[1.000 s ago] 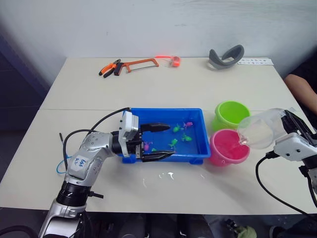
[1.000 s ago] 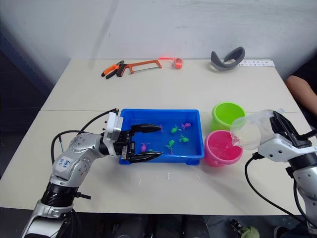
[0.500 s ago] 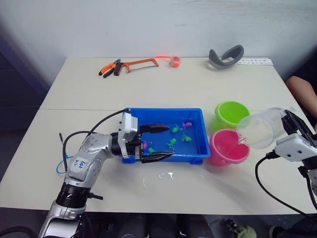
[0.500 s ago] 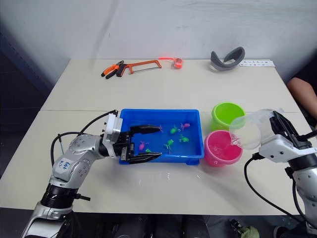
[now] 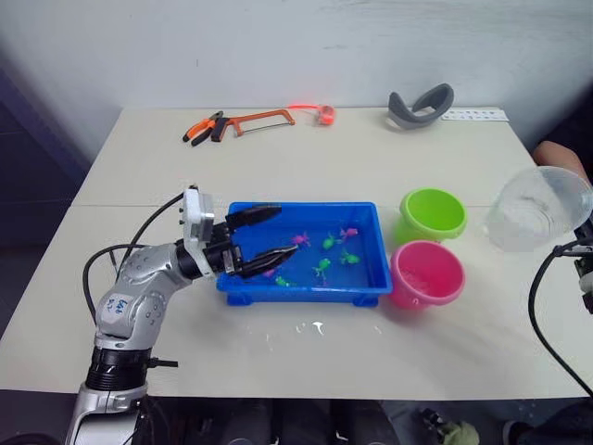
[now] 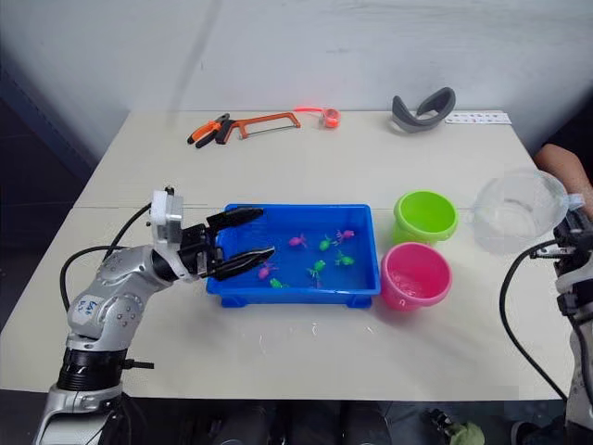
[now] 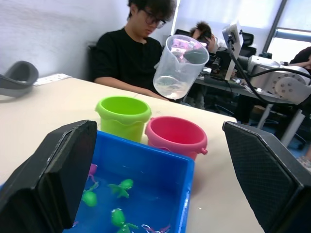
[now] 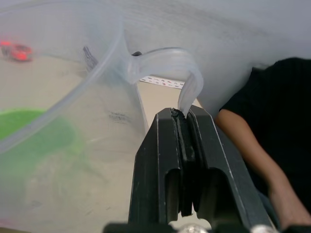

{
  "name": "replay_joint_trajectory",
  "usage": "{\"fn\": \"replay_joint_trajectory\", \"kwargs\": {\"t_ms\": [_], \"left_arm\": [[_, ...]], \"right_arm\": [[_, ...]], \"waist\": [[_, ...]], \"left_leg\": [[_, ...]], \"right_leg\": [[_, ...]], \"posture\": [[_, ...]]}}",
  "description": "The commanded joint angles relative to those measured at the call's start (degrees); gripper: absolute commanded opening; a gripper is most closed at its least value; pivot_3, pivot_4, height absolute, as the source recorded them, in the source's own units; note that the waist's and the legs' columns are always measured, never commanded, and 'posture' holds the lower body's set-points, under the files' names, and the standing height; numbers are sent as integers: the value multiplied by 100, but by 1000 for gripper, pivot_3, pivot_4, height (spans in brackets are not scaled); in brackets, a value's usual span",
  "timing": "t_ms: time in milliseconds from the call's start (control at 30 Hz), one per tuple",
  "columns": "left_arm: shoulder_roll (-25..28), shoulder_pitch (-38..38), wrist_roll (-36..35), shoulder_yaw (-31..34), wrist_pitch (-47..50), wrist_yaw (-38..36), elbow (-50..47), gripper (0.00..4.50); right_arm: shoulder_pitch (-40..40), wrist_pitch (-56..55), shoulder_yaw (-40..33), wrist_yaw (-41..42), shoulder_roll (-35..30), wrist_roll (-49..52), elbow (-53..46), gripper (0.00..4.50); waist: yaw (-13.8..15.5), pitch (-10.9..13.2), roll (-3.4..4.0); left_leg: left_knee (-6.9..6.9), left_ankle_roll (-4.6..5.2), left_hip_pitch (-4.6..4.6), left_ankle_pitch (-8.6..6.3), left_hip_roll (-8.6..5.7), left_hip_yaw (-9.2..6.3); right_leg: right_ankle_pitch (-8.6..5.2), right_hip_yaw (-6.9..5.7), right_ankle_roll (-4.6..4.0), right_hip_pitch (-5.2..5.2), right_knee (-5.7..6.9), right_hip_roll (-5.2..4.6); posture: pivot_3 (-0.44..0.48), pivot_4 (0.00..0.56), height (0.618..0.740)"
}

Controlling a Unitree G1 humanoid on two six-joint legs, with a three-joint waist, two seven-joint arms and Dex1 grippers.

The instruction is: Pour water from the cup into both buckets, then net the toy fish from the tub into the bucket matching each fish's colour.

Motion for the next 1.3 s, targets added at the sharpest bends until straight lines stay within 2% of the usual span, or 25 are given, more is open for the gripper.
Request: {"fn": "replay_joint_trajectory", "kwargs": {"t_ms": [33, 233, 500, 833, 1300], "left_arm": [[-30, -318, -33, 158, 4, 284, -62, 4500], [4, -677, 229, -2, 149, 594, 97, 4500], [-42, -1026, 578, -229, 190, 794, 403, 4500], [-161, -1030, 659, -349, 165, 790, 414, 4500], [-233, -977, 668, -335, 172, 793, 377, 4500]], "right_arm": [[-410, 687, -134, -256, -465, 54, -129, 42], [-1198, 535, 594, -286, -1257, -920, 653, 42], [-1911, -836, 1682, -247, -1796, -2303, 2038, 42], [-2185, -2575, 2332, -804, -1770, -3647, 2813, 42], [-2520, -3743, 2843, -1603, -1961, -4931, 3552, 42]], "waist": [[6, 0, 0], [6, 0, -1], [5, 2, -4], [-7, 2, -4], [-9, 3, -5]], "left_leg": [[-1, 0, 0, 0, -1, 0], [-1, 5, -7, 0, -7, 3], [0, 4, -10, 1, -6, 6], [-2, -1, -11, 4, -3, 5], [-2, -6, -12, 6, -1, 3]], "right_leg": [[0, 0, 0, 0, 0, 0], [0, -1, 0, -4, -2, -3], [0, -5, 1, -6, -4, 4], [0, -7, 2, -6, -8, 7], [0, -8, 2, -6, -8, 8]], "posture": [[0, 150, 740], [0, 150, 740], [0, 150, 740], [0, 150, 740], [0, 150, 740]]}}
